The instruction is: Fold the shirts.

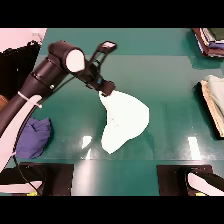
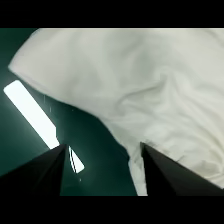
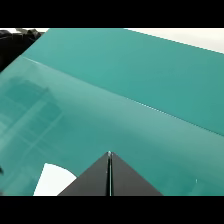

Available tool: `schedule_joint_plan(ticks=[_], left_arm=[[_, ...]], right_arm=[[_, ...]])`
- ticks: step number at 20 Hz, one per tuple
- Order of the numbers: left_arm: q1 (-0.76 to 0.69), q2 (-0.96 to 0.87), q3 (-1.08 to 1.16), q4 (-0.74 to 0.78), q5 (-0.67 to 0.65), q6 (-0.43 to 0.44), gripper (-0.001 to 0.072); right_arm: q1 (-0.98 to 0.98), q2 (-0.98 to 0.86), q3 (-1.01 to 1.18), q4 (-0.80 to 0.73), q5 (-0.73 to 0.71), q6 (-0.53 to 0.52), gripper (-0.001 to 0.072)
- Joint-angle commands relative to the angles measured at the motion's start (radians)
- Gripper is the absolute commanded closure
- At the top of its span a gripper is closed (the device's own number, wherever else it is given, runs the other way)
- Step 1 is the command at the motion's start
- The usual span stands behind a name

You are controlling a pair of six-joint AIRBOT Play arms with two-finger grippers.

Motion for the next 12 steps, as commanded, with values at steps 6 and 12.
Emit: schedule_joint_plan(ticks=[6,12], left_arm=[[0.151,-0.015,-0.379,-0.379,0.124,0.069,0.0165],[0.151,-0.015,-0.638,-0.679,0.335,0.174,0.0165]], right_arm=[[0.0,0.0,0.0,0.0,0.005,0.0,0.0697],[0.0,0.0,0.0,0.0,0.005,0.0,0.0696]])
